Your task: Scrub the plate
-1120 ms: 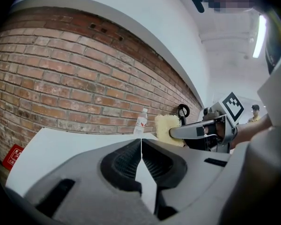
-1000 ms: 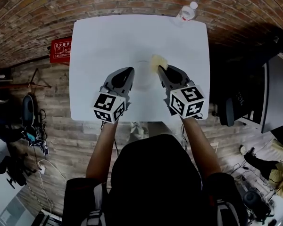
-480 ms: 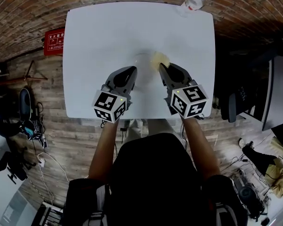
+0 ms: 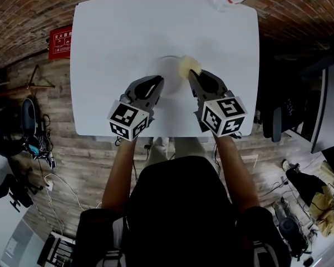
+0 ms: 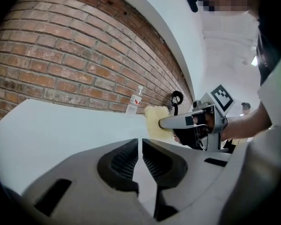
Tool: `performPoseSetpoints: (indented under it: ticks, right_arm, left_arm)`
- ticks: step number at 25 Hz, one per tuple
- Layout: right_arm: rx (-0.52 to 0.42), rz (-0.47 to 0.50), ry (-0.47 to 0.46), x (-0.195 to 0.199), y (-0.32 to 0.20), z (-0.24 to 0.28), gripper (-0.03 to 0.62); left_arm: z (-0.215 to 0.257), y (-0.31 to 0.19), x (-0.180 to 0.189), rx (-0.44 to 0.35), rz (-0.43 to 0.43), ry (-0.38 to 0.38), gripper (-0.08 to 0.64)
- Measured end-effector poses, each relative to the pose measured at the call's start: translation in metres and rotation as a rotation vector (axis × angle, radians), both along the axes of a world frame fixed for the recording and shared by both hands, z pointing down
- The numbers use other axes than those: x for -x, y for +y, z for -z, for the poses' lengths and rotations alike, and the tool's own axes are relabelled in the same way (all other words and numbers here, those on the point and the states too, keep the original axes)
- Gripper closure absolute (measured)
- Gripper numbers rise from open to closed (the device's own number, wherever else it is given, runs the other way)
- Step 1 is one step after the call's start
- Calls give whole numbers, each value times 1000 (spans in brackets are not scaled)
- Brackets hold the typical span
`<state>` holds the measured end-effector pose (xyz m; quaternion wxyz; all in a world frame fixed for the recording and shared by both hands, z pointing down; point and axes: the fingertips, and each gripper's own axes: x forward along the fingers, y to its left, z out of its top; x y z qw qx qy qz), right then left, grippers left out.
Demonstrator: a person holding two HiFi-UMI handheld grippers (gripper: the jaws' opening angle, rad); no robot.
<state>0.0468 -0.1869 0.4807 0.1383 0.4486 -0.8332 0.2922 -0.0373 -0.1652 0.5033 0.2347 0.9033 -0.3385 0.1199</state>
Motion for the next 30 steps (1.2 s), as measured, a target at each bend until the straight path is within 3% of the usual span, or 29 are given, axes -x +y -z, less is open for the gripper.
performPoseSetpoints:
  ticks: [7, 14, 15, 17, 21, 30]
  right_arm:
    - [11, -2, -26, 5, -2, -7, 551]
    - [49, 16, -19, 8, 3, -23, 551]
    - [53, 19, -17, 8, 4, -25, 551]
    - [61, 22, -13, 8, 5, -29, 551]
    - [73, 30, -9, 8, 9, -32, 551]
    - [83, 36, 8, 9, 10, -38, 551]
  left_arm:
    - [-7, -9, 4, -49, -26, -79, 538]
    - [-29, -12, 5, -24, -33, -82, 535]
    - [-32, -12, 4, -17, -36, -81, 521]
    - [-38, -11, 1, -11, -57, -94, 420]
    - [-46, -6, -9, -42, -145, -199, 399]
    - [-57, -2, -18, -77, -240, -285, 255]
